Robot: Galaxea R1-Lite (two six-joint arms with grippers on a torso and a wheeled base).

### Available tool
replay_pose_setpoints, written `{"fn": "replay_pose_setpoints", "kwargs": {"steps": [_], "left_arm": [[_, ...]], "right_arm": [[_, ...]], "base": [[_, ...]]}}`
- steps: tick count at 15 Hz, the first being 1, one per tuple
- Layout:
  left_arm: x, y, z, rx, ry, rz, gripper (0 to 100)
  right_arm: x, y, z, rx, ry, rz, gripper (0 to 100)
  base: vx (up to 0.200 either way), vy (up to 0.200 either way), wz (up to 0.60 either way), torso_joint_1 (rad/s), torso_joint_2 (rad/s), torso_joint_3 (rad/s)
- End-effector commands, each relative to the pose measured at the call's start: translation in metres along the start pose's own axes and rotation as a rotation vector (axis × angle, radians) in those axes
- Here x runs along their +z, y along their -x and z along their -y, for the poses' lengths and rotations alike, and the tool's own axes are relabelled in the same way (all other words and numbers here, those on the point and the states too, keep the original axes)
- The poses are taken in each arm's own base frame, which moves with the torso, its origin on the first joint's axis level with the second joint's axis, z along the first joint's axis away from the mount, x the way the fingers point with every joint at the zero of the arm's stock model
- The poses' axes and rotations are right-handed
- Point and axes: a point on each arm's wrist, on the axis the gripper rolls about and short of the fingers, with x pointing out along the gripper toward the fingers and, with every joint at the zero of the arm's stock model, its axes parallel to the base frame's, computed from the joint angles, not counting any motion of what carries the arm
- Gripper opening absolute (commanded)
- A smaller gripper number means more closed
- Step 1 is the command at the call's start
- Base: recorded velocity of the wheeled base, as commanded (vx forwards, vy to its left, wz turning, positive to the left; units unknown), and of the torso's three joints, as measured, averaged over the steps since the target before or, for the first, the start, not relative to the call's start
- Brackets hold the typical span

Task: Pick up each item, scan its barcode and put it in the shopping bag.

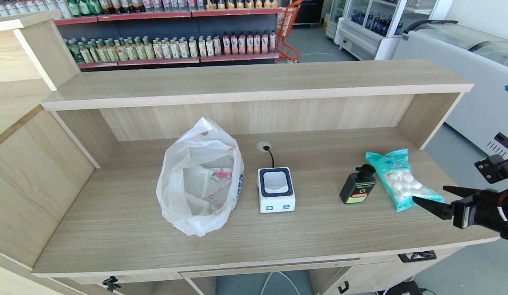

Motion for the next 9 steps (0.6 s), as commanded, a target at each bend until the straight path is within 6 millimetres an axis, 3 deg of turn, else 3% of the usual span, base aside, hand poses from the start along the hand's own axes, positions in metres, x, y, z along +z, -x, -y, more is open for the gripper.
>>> {"fn": "replay_pose_setpoints", "kwargs": {"steps": [1,9], "left_arm": [[0.000,0.000,0.000,0.000,0.000,0.000,100],[0.000,0.000,0.000,0.000,0.000,0.000,100]], "right_arm": [[-0.006,-0.024,0.004,0.046,-0.009,-0.017,100],[0.006,-0.086,-0.007,0.250,0.035,0.030,100]], "base": [[0.000,0.000,0.00,0.000,0.00,0.000],[0.000,0.000,0.00,0.000,0.00,0.000]]}}
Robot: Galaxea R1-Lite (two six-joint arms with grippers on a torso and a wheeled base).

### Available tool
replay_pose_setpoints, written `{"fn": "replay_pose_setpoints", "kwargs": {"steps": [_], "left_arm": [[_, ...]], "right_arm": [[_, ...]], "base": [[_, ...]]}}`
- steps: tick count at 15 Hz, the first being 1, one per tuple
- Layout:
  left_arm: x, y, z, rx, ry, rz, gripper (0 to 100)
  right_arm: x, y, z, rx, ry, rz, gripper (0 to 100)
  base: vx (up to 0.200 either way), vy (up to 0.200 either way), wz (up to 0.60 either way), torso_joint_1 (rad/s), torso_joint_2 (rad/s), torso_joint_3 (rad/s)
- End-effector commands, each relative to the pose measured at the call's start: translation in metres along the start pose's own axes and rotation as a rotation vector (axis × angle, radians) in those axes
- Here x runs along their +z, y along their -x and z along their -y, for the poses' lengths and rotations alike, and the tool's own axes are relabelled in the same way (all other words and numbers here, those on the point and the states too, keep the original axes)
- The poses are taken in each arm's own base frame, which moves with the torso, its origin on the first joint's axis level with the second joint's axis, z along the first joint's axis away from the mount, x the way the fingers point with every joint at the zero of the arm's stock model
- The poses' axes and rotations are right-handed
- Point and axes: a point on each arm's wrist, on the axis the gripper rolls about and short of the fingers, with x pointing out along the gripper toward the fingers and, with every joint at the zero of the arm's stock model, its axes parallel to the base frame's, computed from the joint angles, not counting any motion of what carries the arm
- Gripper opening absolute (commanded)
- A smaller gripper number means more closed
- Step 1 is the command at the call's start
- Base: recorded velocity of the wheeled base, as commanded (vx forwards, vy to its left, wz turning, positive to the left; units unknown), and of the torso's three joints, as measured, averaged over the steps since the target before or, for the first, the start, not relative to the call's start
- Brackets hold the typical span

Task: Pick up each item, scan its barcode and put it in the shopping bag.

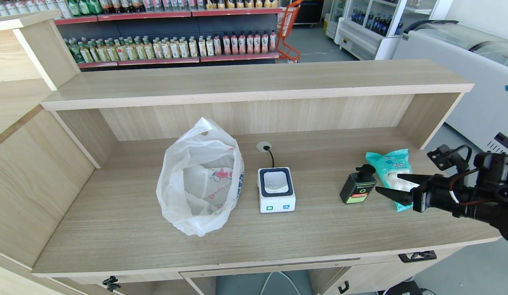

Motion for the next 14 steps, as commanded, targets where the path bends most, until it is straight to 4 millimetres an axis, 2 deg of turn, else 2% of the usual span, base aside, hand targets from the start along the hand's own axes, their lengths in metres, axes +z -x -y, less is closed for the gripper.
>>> {"fn": "replay_pose_setpoints", "kwargs": {"steps": [1,5,14], "left_arm": [[0.000,0.000,0.000,0.000,0.000,0.000,100],[0.000,0.000,0.000,0.000,0.000,0.000,100],[0.000,0.000,0.000,0.000,0.000,0.000,100]], "right_arm": [[-0.004,-0.021,0.001,0.040,0.000,-0.010,100],[-0.006,-0.044,-0.005,0.108,0.009,-0.012,100],[-0.009,-0.071,-0.002,0.186,0.028,0.021,100]], "base": [[0.000,0.000,0.00,0.000,0.00,0.000],[0.000,0.000,0.00,0.000,0.00,0.000],[0.000,0.000,0.00,0.000,0.00,0.000]]}}
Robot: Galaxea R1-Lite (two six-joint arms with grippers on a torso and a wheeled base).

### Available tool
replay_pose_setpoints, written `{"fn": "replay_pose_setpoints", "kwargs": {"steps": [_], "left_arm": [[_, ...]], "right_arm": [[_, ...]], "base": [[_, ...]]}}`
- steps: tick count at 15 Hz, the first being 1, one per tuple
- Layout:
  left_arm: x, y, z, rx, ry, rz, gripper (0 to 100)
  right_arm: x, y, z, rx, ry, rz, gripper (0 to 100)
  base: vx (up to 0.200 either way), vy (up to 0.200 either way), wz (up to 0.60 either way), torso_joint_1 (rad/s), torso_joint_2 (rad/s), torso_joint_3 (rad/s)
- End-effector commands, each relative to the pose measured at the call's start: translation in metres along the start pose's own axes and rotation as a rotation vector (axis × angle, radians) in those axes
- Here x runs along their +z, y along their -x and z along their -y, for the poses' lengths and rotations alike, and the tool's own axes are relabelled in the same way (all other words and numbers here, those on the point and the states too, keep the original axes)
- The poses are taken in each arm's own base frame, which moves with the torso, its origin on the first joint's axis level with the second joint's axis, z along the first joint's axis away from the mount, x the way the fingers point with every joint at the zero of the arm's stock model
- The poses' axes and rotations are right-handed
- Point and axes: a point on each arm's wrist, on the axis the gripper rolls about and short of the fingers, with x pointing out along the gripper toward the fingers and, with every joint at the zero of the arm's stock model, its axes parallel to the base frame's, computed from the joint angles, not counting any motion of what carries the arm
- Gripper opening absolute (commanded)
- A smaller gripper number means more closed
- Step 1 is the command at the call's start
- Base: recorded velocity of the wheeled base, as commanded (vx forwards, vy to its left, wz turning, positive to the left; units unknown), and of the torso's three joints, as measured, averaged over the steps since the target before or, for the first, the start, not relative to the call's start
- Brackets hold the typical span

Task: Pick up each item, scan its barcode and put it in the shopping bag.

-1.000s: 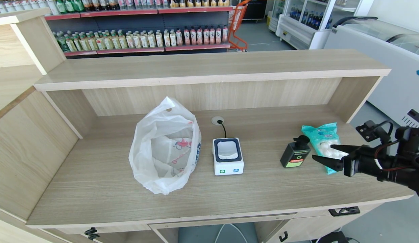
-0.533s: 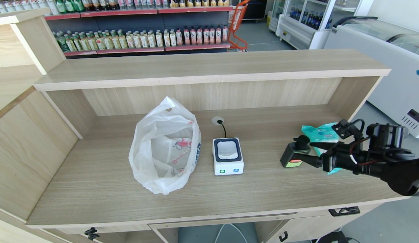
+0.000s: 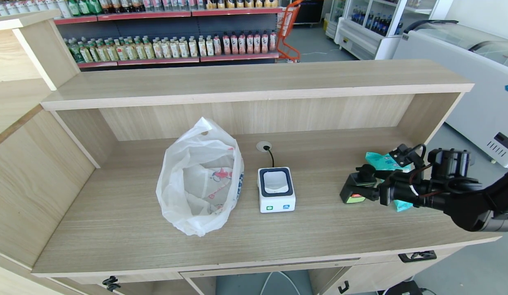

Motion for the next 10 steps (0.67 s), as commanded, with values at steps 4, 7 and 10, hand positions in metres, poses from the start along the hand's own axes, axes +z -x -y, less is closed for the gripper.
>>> {"fn": "replay_pose_setpoints", "kwargs": {"steps": [4,7,10], "left_arm": [[0.000,0.000,0.000,0.000,0.000,0.000,100],[0.000,0.000,0.000,0.000,0.000,0.000,100],[0.000,0.000,0.000,0.000,0.000,0.000,100]], "right_arm": [[-0.009,-0.015,-0.004,0.083,-0.013,-0.005,100],[-0.013,-0.022,-0.006,0.100,-0.016,-0.013,100],[-0.016,-0.024,-0.005,0.102,-0.019,-0.016,100]], "base": [[0.000,0.000,0.00,0.000,0.00,0.000],[0.000,0.000,0.00,0.000,0.00,0.000],[0.000,0.000,0.00,0.000,0.00,0.000]]}}
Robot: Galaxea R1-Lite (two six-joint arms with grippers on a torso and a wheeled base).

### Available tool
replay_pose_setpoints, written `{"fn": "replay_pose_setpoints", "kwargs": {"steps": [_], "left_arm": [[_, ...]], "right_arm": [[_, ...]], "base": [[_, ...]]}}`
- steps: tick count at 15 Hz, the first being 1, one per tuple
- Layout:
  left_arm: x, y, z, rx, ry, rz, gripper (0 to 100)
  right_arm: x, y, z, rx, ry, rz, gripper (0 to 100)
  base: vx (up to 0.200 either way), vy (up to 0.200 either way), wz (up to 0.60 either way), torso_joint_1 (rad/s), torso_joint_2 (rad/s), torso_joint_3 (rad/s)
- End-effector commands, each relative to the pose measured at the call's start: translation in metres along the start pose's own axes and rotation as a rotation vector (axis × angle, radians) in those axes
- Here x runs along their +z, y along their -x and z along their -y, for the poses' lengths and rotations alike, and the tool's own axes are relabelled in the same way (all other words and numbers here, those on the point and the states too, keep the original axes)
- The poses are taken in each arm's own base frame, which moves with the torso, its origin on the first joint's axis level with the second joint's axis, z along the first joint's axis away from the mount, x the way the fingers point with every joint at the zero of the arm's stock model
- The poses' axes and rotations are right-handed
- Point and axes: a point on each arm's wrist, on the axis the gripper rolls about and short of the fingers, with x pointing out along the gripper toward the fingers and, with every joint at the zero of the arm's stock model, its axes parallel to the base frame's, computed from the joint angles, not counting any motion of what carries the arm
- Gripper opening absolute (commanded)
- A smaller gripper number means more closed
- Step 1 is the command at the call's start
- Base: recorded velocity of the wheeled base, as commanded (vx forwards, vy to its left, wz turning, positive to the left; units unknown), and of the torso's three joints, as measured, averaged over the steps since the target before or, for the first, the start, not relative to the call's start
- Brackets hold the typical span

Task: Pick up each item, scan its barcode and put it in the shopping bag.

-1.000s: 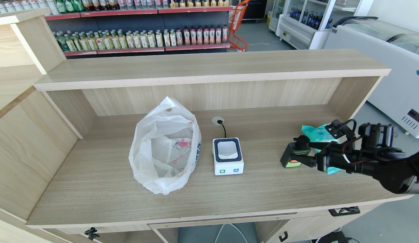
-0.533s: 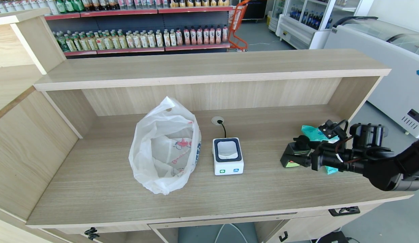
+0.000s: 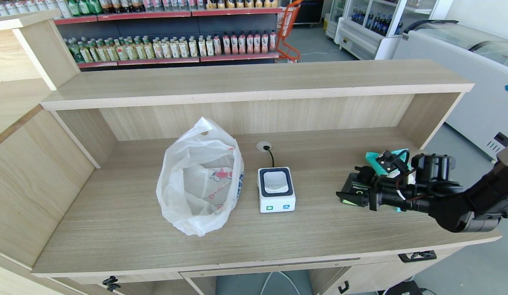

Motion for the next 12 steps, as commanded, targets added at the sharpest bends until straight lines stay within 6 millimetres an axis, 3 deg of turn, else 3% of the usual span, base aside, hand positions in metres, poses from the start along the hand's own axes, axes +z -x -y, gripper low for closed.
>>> {"fn": "replay_pose_setpoints", "kwargs": {"steps": [1,2,3,12], "left_arm": [[0.0000,0.0000,0.0000,0.000,0.000,0.000,100],[0.0000,0.0000,0.0000,0.000,0.000,0.000,100],[0.0000,0.0000,0.0000,0.000,0.000,0.000,100],[0.0000,0.0000,0.0000,0.000,0.000,0.000,100]], "right_arm": [[-0.0025,-0.0022,0.0012,0.010,-0.002,0.000,100],[-0.0021,-0.0022,0.0023,0.035,-0.001,0.010,100],[-0.0028,-0.0023,0.0034,0.056,-0.003,0.016,0],[-0.0043,-0.0037,0.0068,-0.003,0.002,-0.005,0]], "base": [[0.000,0.000,0.00,0.000,0.00,0.000],[0.000,0.000,0.00,0.000,0.00,0.000],[0.000,0.000,0.00,0.000,0.00,0.000],[0.000,0.000,0.00,0.000,0.00,0.000]]}}
